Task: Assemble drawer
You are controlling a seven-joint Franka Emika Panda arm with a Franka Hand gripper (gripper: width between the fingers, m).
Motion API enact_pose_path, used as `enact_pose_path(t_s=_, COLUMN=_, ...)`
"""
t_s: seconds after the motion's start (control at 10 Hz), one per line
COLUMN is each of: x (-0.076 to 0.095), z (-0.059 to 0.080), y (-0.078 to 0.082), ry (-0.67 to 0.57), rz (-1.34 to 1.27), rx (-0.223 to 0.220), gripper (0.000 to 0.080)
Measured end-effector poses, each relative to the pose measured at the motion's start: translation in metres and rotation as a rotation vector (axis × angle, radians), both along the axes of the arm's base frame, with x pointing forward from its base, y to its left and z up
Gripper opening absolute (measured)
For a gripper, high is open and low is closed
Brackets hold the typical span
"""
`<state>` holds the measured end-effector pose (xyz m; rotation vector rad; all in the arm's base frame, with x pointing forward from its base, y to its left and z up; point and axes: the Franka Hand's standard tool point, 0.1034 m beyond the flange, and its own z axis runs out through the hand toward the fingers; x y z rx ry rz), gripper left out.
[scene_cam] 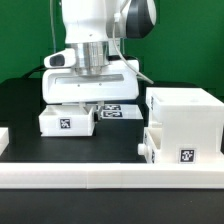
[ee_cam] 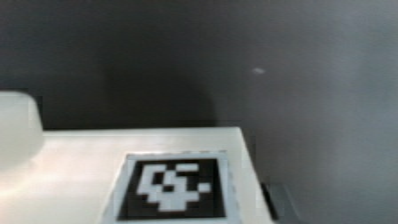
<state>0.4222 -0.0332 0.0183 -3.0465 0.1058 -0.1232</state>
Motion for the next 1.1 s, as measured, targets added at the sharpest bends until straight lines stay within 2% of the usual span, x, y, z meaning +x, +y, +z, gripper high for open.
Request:
enact_pose_path(t_s=0.1, x=0.01, z=0.006, y=0.008, ry=-0.001, rz=0.034, rx=0.006, gripper=0.0044)
enact_pose_path(t_s=0.5, x=0.051, z=0.03, y=0.019, ry=0.037, rz=0.116, rx=0.048, gripper=0.0044)
enact_pose_path(t_s=0.9, x=0.047, z=0.025, y=0.018, ry=0.024, rz=0.249, rx=0.039, gripper=0.0044)
enact_pose_path(t_s=1.1, x=0.052, z=0.027, y=0.007, ry=-0.005, rz=0.535, rx=0.015, gripper=0.0044)
